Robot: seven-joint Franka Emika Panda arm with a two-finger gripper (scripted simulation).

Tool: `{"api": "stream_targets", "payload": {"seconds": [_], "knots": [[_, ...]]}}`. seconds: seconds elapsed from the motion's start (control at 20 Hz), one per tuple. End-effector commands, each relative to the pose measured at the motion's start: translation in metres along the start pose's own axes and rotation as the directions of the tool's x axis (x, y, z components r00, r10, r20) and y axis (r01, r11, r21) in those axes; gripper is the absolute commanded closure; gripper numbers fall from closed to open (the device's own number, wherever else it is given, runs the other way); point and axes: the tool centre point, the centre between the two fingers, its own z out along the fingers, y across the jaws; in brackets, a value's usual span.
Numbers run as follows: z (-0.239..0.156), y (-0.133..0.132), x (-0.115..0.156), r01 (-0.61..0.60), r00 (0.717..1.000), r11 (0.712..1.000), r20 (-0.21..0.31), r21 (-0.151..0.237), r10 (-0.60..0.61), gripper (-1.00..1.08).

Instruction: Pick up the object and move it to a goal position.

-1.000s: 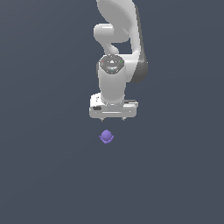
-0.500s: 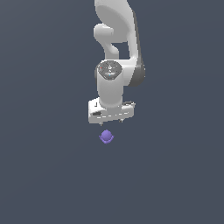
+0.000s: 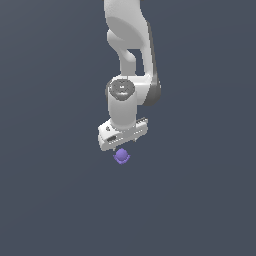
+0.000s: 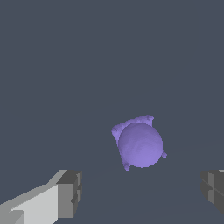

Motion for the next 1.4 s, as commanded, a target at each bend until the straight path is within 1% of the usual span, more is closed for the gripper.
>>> {"api": "stream_targets", "payload": {"seconds": [0.0, 0.3, 0.65, 0.9, 1.15, 1.35], "knots": [[0.006, 0.004, 0.001, 0.069, 0.998, 0.998, -0.002, -0.002, -0.069, -0.92], [0.019, 0.011, 0.002, 0.208, 0.978, 0.978, -0.007, -0.007, -0.208, -0.92], [0.027, 0.016, 0.002, 0.306, 0.952, 0.952, -0.01, -0.011, -0.306, -0.92], [0.03, 0.017, 0.002, 0.335, 0.942, 0.942, -0.012, -0.012, -0.335, -0.92], [0.032, 0.017, 0.002, 0.333, 0.943, 0.943, -0.011, -0.012, -0.333, -0.92], [0.044, 0.017, 0.002, 0.335, 0.942, 0.942, -0.011, -0.012, -0.335, -0.92]]}}
